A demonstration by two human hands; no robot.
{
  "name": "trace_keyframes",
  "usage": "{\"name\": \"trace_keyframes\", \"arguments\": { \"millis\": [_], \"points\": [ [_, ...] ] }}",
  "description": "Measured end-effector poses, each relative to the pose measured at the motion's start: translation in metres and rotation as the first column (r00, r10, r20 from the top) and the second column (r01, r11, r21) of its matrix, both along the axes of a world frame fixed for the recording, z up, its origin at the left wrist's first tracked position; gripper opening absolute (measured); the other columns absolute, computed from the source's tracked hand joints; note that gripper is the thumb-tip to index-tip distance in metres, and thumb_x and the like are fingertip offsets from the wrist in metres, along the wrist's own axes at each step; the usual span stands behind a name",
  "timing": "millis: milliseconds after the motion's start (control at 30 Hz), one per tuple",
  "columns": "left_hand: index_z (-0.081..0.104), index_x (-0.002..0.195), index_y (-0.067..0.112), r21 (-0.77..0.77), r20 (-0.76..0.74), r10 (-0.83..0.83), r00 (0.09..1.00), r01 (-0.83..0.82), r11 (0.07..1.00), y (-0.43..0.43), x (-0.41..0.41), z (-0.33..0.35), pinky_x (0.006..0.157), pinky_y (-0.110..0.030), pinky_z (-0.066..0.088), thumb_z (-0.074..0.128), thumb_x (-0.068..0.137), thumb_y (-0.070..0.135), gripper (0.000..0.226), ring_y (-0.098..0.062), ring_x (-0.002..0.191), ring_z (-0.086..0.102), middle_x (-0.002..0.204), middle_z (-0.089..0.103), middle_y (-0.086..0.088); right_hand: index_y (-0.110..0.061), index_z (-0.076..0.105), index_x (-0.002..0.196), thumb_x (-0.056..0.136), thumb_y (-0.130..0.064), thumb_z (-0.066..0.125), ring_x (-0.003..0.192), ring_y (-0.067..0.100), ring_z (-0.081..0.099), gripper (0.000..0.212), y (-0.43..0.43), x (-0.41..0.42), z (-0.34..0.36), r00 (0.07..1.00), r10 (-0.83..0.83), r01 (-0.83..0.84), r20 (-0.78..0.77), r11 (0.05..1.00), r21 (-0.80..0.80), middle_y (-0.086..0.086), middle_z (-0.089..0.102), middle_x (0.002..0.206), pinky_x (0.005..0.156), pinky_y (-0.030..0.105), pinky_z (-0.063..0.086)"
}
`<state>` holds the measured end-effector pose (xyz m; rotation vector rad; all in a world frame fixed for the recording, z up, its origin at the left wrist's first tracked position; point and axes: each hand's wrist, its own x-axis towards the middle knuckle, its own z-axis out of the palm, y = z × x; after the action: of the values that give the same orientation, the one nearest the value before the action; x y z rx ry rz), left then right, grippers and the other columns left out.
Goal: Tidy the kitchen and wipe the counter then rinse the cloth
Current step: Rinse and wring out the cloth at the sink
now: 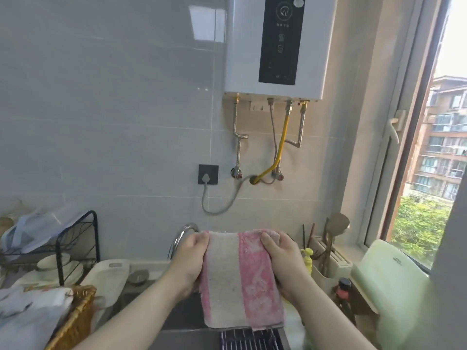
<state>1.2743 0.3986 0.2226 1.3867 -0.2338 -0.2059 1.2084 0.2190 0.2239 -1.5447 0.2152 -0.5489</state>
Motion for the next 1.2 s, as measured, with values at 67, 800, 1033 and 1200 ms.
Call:
{"name": "trace_keyframes", "arguments": {
  "millis": [67, 800, 1033, 1200],
  "points": [
    [0.063, 0.105, 0.009, 0.098, 0.055, -0.059, 0.997, 0.053, 0.994, 0.001, 0.001, -0.024, 0.071, -0.035, 0.053, 0.046, 0.102, 0.034, 0.031, -0.019, 0.083, 0.068, 0.098, 0.072, -0.012, -0.008, 0.07, 0.1, 0.096, -0.018, 0.061, 0.098, 0.032, 0.069, 0.014, -0.01, -0.013, -0.02, 1.0, 0.011, -0.011, -0.02, 0.999, 0.046, 0.013, 0.074, 0.097, 0.091, 0.054, 0.054],
    [0.041, 0.076, 0.015, 0.661, -0.388, -0.206, 0.898, 0.427, 0.617, -0.056, -0.068, -0.29, 0.053, -0.038, 0.05, 0.05, 0.099, 0.024, 0.027, -0.02, 0.06, 0.048, 0.07, 0.045, -0.006, -0.013, 0.071, 0.091, 0.09, -0.032, 0.067, 0.084, 0.024, 0.072, 0.02, -0.072, -0.101, -0.266, 0.562, -0.043, 0.046, -0.826, 0.999, -0.021, 0.007, 0.075, 0.088, 0.077, 0.038, 0.061],
    [0.038, 0.072, 0.014, 0.737, -0.461, -0.194, 0.866, 0.495, 0.46, -0.074, -0.064, -0.31, 0.046, -0.023, 0.034, 0.044, 0.102, 0.021, 0.031, -0.019, 0.055, 0.041, 0.067, 0.041, -0.004, -0.014, 0.065, 0.083, 0.089, -0.032, 0.066, 0.074, 0.017, 0.065, 0.019, -0.076, -0.088, -0.288, 0.416, -0.086, -0.026, -0.905, 0.994, -0.107, 0.002, 0.069, 0.083, 0.062, 0.026, 0.05],
    [0.044, 0.088, 0.016, 0.918, -0.219, -0.251, 0.943, 0.287, 0.275, -0.079, -0.049, -0.317, 0.067, -0.035, 0.044, 0.043, 0.101, 0.031, 0.019, -0.026, 0.081, 0.057, 0.092, 0.059, -0.006, -0.017, 0.056, 0.07, 0.094, -0.031, 0.059, 0.064, 0.016, 0.054, 0.028, -0.072, -0.066, -0.299, 0.53, -0.245, -0.005, -0.811, 0.956, -0.292, 0.0, 0.057, 0.066, 0.055, 0.027, 0.038]
  ]
}}
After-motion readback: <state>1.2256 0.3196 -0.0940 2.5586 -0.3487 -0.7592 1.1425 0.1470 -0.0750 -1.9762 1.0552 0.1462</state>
